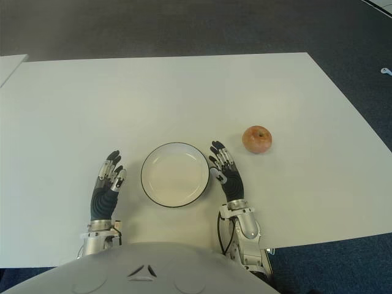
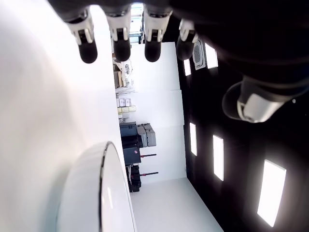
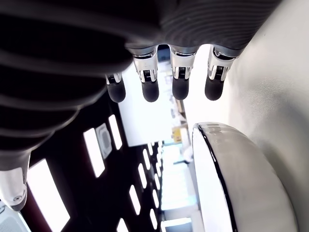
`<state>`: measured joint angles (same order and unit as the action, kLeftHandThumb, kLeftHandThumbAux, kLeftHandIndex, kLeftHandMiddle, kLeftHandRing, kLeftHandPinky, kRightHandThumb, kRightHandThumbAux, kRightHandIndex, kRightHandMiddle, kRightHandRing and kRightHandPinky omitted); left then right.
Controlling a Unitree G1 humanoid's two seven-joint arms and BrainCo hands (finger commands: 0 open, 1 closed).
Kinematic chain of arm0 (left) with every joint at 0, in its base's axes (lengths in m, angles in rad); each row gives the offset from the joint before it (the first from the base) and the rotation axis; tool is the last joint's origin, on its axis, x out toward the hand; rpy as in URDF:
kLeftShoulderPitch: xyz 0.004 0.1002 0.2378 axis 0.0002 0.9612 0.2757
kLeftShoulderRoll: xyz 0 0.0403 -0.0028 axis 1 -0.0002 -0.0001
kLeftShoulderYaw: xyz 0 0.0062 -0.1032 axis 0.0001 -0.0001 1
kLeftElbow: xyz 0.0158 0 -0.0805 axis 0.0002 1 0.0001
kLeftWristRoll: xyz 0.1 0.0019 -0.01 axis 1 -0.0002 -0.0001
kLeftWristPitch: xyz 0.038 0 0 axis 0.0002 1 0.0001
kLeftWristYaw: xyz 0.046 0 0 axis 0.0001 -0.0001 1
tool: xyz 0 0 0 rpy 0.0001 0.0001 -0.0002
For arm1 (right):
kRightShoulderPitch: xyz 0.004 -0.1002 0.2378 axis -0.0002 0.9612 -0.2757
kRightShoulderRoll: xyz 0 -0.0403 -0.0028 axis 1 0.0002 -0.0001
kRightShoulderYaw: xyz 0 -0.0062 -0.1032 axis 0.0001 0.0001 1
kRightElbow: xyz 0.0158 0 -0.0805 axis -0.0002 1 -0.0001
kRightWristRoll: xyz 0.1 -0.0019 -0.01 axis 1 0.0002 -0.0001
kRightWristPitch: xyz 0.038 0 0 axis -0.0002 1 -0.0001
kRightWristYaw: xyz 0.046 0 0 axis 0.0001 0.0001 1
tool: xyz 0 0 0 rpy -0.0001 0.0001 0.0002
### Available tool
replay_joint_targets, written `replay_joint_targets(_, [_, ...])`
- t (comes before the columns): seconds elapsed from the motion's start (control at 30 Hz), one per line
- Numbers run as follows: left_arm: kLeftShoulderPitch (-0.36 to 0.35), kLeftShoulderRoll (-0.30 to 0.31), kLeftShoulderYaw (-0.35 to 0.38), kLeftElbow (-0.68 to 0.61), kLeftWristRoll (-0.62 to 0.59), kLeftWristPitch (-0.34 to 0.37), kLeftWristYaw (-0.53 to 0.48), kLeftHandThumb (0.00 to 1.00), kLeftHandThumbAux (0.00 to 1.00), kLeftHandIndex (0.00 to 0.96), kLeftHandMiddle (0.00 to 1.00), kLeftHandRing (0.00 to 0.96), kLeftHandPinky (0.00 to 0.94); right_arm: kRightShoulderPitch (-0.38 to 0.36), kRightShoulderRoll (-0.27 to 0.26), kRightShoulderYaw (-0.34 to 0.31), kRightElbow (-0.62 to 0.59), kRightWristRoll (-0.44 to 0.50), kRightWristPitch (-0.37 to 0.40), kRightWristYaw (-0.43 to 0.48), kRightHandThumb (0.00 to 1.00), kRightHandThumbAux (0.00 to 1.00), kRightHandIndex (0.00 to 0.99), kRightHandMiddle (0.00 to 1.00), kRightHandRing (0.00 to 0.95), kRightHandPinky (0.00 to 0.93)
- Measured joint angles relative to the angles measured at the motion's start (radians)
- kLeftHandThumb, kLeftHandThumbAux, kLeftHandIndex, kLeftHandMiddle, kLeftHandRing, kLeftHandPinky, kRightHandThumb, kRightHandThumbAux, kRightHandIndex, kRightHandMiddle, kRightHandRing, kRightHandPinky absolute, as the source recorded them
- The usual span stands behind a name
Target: Put the apples into the plate.
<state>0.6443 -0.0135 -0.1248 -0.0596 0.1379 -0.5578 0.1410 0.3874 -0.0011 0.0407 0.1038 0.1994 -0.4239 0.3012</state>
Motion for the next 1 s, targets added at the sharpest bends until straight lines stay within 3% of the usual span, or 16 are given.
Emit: replay_joint_targets(1.0, [-0.018,0.003,0.002,0.007,-0.001,-0.004,0.000,0.000,0.427,0.000,0.000,0.000,0.000,-0.001,0.001,-0.001,0.001,0.003,0.001,0.000,0.134,0.499,0.040,0.009,0.000,0.000])
